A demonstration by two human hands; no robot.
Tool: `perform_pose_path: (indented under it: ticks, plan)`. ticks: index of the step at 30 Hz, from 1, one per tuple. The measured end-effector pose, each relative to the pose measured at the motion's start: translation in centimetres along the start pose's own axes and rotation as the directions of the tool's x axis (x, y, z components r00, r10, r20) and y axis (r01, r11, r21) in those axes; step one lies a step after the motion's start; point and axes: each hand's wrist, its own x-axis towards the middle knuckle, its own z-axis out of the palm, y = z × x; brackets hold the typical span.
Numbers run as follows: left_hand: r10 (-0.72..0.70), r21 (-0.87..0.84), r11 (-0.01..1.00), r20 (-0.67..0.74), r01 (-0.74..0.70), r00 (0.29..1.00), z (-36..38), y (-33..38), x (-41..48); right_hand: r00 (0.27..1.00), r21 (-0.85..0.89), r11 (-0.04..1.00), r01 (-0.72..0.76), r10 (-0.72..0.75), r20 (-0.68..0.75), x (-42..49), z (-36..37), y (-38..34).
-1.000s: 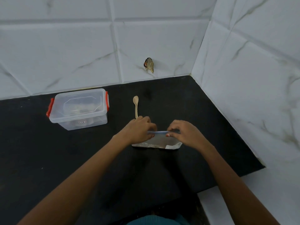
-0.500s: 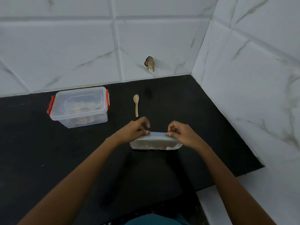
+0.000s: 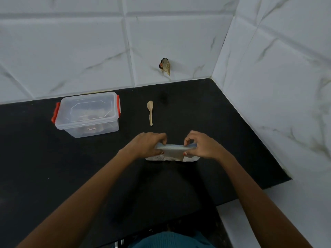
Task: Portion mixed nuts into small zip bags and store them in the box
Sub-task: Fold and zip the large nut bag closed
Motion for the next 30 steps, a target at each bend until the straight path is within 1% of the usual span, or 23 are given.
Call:
perform_pose_path:
  ticks: [3, 5, 9, 12, 14, 16, 19, 21, 24, 26, 30]
  plan:
    - [0.021, 0.113, 0.993, -0.054, -0.015, 0.998, 0.4, 0.1, -0.4, 0.998, -0.060, 0.998, 0.013, -0.016, -0.054, -0.4, 0.4, 0.2]
    - [0.014, 0.146, 0.989, -0.078, -0.003, 0.997, 0.8, 0.1, -0.6, 0.995, -0.073, 0.997, 0.020, -0.026, -0.093, -0.7, 0.8, 0.3]
    - [-0.006, 0.039, 0.999, -0.034, 0.008, 0.999, 1.1, -0.1, -1.3, 0.987, -0.010, 1.000, 0.010, -0.011, -0.162, -1.5, 1.7, 0.5]
    - [-0.033, -0.075, 0.997, -0.034, 0.031, 0.999, 1.4, -0.6, -1.7, 0.978, 0.096, 0.995, -0.028, 0.047, -0.205, -1.9, 2.4, 0.6]
    - [-0.074, -0.176, 0.982, -0.031, 0.068, 0.997, 1.7, -0.9, -1.7, 0.975, 0.199, 0.977, -0.071, 0.110, -0.192, -1.7, 2.5, 0.8]
    - [-0.098, -0.246, 0.965, -0.043, 0.084, 0.994, 2.0, -1.1, -1.6, 0.977, 0.264, 0.960, -0.096, 0.142, -0.161, -1.4, 2.7, 1.2]
    - [-0.124, -0.260, 0.959, -0.040, 0.110, 0.991, 2.6, -1.4, -1.4, 0.979, 0.308, 0.947, -0.088, 0.139, -0.147, -0.8, 2.8, 1.6]
    - [-0.163, -0.269, 0.952, -0.028, 0.150, 0.986, 2.9, -1.5, -1.2, 0.982, 0.307, 0.947, -0.092, 0.138, -0.132, -0.4, 2.8, 1.8]
    - [-0.234, -0.394, 0.891, 0.023, 0.224, 0.972, 3.4, -1.8, -0.8, 0.988, 0.260, 0.962, -0.085, 0.116, -0.106, 0.3, 2.7, 1.9]
    - [-0.260, -0.445, 0.857, 0.062, 0.260, 0.964, 3.6, -1.9, -0.4, 0.991, 0.234, 0.968, -0.093, 0.113, -0.071, 0.7, 2.7, 2.0]
    - [-0.332, -0.442, 0.838, 0.055, 0.322, 0.942, 4.2, -2.1, 0.4, 0.986, 0.222, 0.964, -0.149, 0.162, -0.045, 1.0, 3.0, 2.3]
